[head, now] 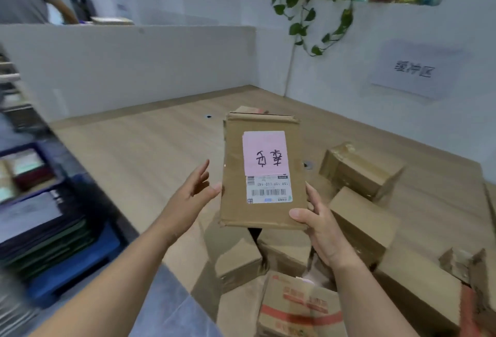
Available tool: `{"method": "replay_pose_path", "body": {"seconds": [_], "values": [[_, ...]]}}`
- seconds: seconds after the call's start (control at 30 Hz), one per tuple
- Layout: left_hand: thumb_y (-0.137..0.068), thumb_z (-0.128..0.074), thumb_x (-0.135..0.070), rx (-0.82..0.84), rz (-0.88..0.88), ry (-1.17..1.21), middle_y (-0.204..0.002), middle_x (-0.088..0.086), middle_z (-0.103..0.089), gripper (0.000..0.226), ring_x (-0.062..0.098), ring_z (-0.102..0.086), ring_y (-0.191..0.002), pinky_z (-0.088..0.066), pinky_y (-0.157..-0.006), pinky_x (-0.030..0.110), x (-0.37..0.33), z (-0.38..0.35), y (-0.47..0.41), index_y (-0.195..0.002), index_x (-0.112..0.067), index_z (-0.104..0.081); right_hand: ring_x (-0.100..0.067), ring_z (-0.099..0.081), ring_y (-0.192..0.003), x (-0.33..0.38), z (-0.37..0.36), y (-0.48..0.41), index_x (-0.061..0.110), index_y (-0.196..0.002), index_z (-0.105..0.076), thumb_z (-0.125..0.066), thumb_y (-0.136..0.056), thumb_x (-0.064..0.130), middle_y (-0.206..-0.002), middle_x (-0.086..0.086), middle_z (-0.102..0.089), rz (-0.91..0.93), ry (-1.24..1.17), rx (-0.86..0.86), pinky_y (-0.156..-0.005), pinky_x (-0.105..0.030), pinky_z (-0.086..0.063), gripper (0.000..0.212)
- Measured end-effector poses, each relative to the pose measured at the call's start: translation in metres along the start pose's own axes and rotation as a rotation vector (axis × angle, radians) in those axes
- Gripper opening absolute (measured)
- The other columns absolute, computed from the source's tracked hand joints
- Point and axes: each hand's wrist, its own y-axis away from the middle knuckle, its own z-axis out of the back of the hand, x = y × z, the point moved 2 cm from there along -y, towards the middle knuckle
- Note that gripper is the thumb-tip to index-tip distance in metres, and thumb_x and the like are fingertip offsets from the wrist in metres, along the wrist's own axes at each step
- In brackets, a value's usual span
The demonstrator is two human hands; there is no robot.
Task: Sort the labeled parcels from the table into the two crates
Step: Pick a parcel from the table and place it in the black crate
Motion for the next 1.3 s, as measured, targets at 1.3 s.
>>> {"method": "replay_pose_path", "body": {"seconds": [1.3], "values": [[-0.08,-0.065,-0.054,-0.687,0.234,-1.025,-0.151,-0.005,-0.03,0.085,0.015,-0.029,-0.137,-0.028,-0.11,0.033,0.12,0.549,0.218,-0.149,-0.031,-0.022,-0.025,-0.065,-0.111,-0.054,-0.607,-0.092,0.025,-0.141,-0.047,-0.076,-0.051,0.037,-0.116,-0.004,-0.071,-0.017,0.091,0.718,-0.094,-0.042,-0.048,0.095]]}}
